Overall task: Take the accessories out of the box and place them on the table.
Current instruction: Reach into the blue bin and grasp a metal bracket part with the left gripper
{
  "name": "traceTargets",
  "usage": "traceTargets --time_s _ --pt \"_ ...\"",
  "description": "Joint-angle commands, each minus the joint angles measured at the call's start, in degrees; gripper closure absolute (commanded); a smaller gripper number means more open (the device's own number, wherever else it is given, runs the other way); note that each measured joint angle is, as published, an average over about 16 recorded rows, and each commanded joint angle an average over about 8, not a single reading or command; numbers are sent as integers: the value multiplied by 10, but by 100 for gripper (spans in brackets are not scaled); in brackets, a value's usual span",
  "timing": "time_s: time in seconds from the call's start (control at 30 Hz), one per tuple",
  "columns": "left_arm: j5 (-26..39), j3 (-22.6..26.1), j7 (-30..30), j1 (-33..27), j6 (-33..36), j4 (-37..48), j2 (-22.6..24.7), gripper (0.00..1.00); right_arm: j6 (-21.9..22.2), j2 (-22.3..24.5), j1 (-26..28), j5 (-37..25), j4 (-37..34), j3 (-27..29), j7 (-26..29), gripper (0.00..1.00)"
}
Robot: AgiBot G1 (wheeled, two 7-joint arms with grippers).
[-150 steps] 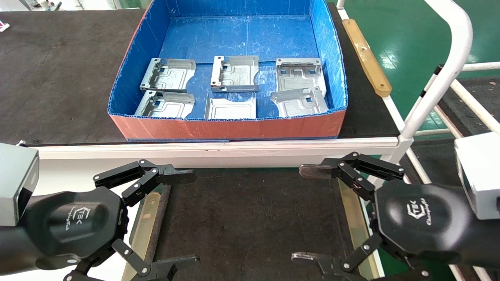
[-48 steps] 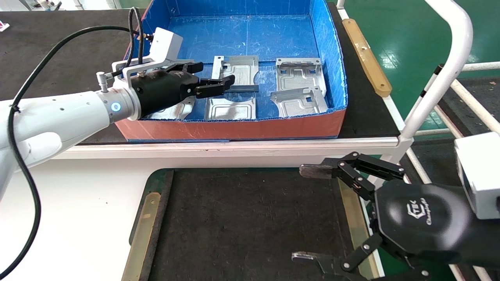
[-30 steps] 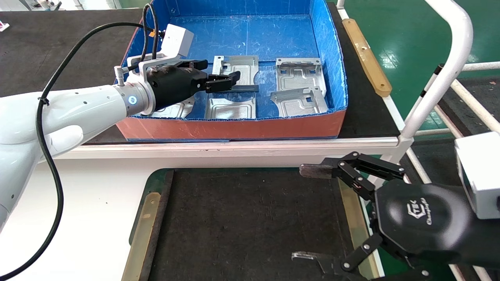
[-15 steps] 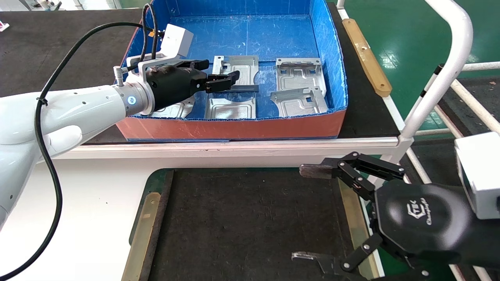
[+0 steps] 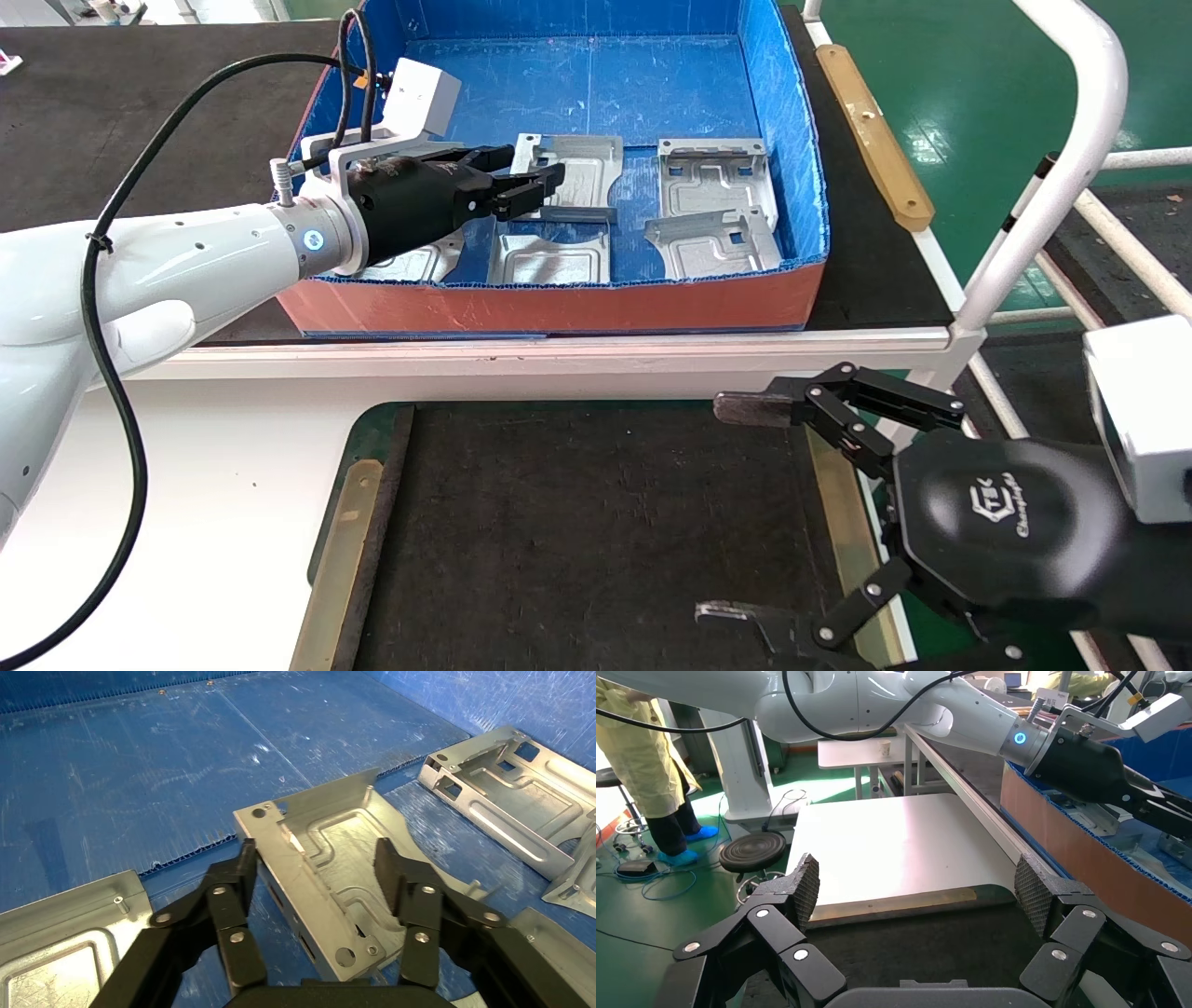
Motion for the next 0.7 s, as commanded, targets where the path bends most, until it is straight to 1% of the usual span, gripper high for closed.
traceTargets --time_s 0.03,0.07,0.3,0.33,0.7 --pt "0 0 0 0 0 0 0 100 0 0 0 0 0 0 0 0" --pt "0 0 0 0 0 0 0 100 0 0 0 0 0 0 0 7" --pt "0 0 0 0 0 0 0 100 0 0 0 0 0 0 0 95" --pt "0 0 0 0 0 0 0 100 0 0 0 0 0 0 0 100" --pt "-6 -3 -3 -4 5 -4 -1 100 0 0 0 0 0 0 0 100"
